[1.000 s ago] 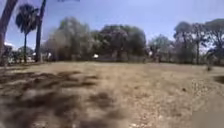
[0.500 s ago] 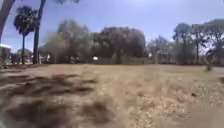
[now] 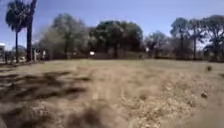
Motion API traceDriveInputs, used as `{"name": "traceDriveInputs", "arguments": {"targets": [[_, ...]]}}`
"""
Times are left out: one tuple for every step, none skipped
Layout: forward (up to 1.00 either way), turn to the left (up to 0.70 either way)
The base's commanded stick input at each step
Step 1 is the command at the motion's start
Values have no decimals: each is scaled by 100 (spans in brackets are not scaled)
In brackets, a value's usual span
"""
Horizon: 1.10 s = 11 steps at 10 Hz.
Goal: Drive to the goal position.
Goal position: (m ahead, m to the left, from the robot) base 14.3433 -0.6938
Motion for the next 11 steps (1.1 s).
{"name": "traceDriveInputs", "arguments": {"targets": [[70,-35],[70,-35],[70,-2],[70,0],[70,0],[70,0],[70,-19],[70,-32],[70,-4],[70,0],[70,0]]}}
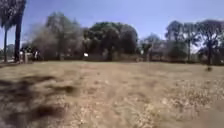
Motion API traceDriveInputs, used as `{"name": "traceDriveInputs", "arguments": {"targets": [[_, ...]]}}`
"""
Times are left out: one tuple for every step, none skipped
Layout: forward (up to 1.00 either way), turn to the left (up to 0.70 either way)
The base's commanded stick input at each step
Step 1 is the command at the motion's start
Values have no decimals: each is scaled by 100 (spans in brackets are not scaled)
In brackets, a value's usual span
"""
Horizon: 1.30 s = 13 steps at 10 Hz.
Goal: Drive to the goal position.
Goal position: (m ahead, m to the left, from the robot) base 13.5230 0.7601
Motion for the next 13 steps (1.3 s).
{"name": "traceDriveInputs", "arguments": {"targets": [[70,0],[70,0],[70,0],[70,0],[70,0],[70,0],[70,0],[70,0],[70,0],[70,0],[70,0],[70,0],[70,0]]}}
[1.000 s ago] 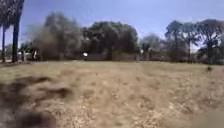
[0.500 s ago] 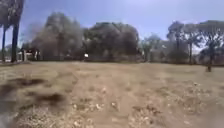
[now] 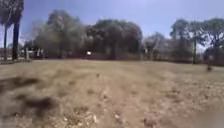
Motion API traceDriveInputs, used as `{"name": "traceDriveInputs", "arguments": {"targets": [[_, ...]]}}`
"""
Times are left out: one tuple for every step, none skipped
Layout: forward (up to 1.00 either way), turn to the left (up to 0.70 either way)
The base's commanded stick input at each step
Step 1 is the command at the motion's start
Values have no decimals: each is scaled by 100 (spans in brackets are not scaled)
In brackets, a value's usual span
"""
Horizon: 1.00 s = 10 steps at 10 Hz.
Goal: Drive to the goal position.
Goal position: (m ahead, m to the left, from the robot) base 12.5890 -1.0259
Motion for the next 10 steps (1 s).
{"name": "traceDriveInputs", "arguments": {"targets": [[70,0],[70,0],[70,0],[70,0],[70,0],[70,0],[70,0],[70,0],[70,0],[70,0]]}}
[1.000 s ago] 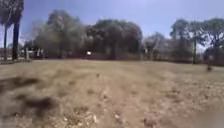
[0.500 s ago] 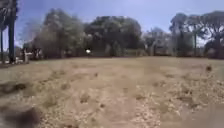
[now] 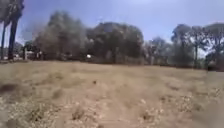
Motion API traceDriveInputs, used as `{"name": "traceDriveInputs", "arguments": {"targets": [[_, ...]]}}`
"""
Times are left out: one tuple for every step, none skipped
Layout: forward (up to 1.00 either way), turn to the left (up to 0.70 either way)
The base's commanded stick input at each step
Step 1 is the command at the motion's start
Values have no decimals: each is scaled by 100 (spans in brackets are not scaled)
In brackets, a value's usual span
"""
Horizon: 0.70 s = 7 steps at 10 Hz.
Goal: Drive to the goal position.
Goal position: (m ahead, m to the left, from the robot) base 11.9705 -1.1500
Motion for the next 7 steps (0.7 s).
{"name": "traceDriveInputs", "arguments": {"targets": [[70,0],[70,0],[70,0],[70,0],[70,0],[70,0],[70,0]]}}
